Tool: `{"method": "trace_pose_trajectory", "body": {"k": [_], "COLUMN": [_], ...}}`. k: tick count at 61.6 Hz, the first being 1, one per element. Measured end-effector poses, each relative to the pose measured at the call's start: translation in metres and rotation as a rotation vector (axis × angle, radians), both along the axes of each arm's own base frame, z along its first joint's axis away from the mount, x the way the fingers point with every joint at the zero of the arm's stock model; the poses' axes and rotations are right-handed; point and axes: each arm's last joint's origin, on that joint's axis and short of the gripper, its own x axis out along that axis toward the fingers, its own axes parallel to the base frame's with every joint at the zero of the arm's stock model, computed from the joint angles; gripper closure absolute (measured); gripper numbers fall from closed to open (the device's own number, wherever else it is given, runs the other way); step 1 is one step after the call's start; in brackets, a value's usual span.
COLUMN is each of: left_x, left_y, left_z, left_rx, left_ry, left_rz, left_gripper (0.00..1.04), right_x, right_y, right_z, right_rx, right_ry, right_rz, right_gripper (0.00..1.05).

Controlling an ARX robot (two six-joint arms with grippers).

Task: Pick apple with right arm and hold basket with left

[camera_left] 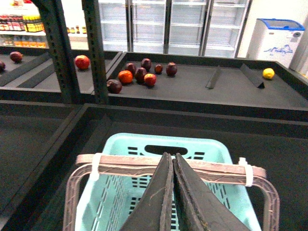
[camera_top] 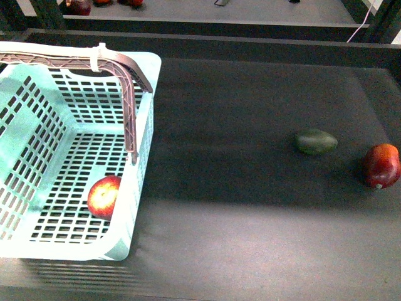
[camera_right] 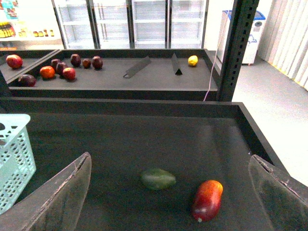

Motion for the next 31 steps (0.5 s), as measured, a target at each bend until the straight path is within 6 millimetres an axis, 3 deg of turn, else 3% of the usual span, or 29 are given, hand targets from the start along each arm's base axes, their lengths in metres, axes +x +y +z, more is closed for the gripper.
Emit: {"method": "trace_pose_trajectory", "body": {"k": [31], "left_x": [-0.036], "left_y": [0.000], "left_z": [-0.020], "left_rx": [0.008], "left_ry": [-0.010], "left_rz": [-0.005], "left_gripper": [1.02], "right_x": [0.000], "right_y": [0.000], "right_z": [0.000], "right_rx": [0.000], "right_ry": [0.000], "right_rz": [0.000], "right_gripper": [0.09]}}
